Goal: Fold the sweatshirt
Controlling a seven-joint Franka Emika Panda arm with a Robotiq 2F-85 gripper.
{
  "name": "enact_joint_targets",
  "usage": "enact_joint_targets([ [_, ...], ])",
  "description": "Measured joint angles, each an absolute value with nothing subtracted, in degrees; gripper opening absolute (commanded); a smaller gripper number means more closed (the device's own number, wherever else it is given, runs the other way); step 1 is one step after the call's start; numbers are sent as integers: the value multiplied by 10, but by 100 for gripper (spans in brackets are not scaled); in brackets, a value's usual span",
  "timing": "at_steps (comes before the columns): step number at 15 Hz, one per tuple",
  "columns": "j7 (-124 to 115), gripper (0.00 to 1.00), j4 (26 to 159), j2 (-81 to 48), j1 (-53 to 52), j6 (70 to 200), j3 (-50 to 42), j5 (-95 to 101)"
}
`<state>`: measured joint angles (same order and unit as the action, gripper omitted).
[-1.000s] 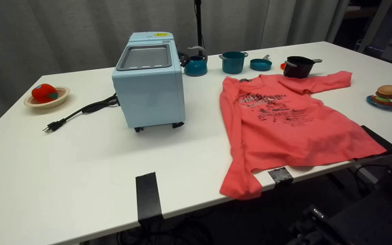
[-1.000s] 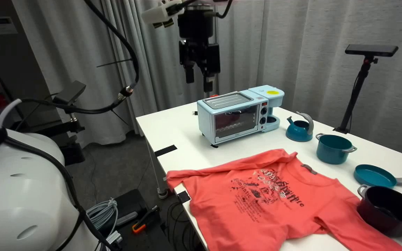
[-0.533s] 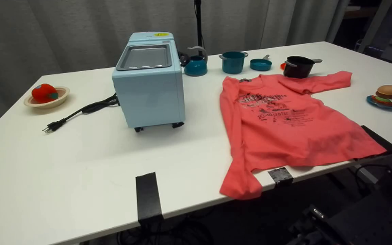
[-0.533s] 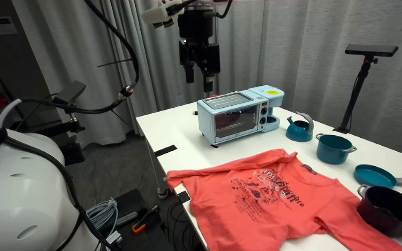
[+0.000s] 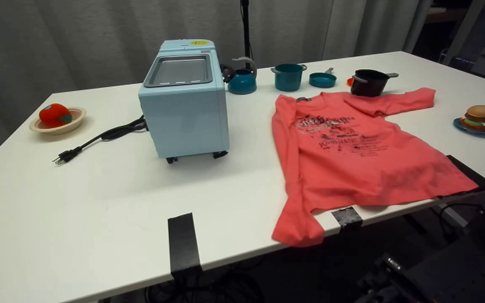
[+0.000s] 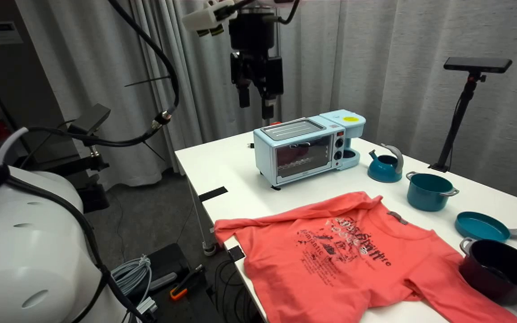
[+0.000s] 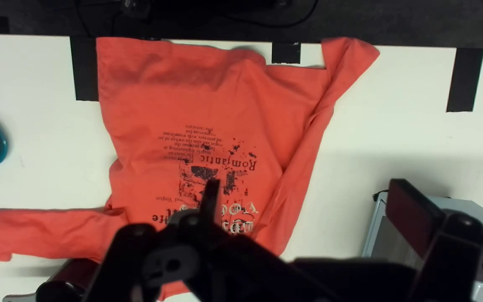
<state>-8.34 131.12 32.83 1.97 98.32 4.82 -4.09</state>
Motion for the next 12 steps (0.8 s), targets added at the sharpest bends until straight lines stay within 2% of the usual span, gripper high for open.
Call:
enact_joint_targets([
  [12, -60, 100, 1347, 224, -30, 1124, 49, -126],
])
